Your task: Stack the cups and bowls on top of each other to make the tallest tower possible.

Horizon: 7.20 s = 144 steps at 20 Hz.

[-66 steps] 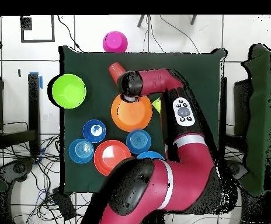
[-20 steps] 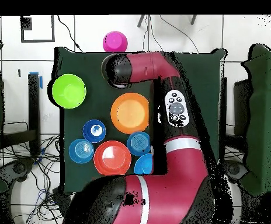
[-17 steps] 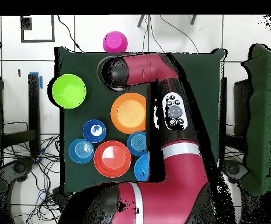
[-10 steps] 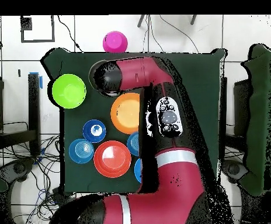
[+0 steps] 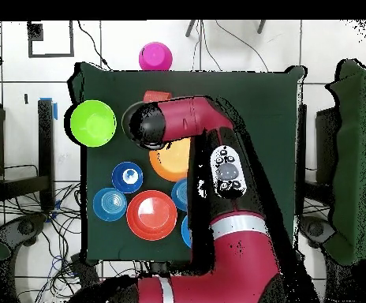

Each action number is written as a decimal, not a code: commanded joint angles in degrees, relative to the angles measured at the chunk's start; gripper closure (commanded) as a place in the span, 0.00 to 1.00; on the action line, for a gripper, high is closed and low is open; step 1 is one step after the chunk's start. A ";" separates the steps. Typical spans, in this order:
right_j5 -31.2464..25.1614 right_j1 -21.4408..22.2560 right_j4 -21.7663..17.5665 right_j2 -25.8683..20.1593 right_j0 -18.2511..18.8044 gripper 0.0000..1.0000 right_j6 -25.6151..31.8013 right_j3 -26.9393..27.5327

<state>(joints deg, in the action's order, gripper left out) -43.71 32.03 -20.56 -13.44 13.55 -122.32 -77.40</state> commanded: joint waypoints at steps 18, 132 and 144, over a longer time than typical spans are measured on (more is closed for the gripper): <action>7.32 3.21 -2.73 1.02 3.11 1.00 0.40 -16.85; 20.32 -4.97 -3.13 5.61 0.71 1.00 1.61 -14.71; 23.65 -5.33 -3.17 6.10 0.20 1.00 -0.24 -15.85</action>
<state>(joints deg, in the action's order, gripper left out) -22.75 30.78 -20.60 -4.72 13.35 -122.32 -90.83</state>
